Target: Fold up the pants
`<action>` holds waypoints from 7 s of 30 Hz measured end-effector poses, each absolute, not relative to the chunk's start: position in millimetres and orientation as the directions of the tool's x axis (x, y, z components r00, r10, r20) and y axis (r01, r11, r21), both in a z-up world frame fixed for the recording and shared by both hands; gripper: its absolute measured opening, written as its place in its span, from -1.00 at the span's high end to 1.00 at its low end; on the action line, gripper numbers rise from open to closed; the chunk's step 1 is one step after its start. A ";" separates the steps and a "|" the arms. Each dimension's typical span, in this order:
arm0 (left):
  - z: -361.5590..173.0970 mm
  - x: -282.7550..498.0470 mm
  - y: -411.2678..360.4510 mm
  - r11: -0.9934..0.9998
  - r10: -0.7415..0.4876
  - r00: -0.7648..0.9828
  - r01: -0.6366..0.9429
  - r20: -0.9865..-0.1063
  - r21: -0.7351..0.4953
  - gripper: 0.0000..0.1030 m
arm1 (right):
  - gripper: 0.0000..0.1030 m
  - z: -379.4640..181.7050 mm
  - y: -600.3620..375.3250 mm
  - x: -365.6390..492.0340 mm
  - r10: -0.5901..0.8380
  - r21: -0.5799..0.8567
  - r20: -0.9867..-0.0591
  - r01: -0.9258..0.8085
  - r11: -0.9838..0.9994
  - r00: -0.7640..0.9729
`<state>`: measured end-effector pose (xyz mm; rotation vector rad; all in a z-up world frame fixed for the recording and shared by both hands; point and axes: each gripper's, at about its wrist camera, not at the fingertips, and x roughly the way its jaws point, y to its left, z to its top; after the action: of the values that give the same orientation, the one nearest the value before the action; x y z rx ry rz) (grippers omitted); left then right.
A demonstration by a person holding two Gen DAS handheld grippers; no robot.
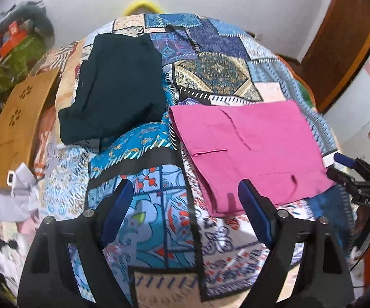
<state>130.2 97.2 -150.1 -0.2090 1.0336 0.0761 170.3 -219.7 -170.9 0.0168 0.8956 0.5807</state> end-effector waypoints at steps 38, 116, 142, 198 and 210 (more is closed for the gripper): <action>-184.2 155.7 66.1 0.920 -0.198 0.513 -0.197 -0.835 -0.339 0.59 | -0.62 -195.3 -165.8 168.2 0.546 0.283 -0.730 -0.545 0.789 0.411; -266.3 362.5 29.2 0.985 0.085 0.236 0.129 -0.968 0.118 -0.69 | -0.62 -191.7 -239.5 148.0 0.487 0.366 -0.722 -0.326 0.872 0.491; -227.0 225.0 60.8 0.994 -0.075 0.334 0.098 -0.940 -0.044 -0.74 | -0.54 -207.6 -230.2 185.5 0.478 0.345 -0.746 -0.345 0.873 0.463; -234.2 324.9 31.2 0.986 -0.099 0.344 0.159 -0.934 -0.045 0.50 | 0.27 -213.2 -193.3 293.8 0.409 0.201 -0.772 -0.424 0.883 0.487; -251.6 325.3 39.9 0.992 -0.082 0.333 0.121 -0.939 -0.043 0.38 | 0.64 -230.8 -186.3 302.3 0.336 0.109 -0.832 -0.463 0.880 0.441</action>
<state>325.3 39.9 -251.6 0.0369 1.2240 -0.1324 302.3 -186.3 -230.8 -0.1418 0.9976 0.4977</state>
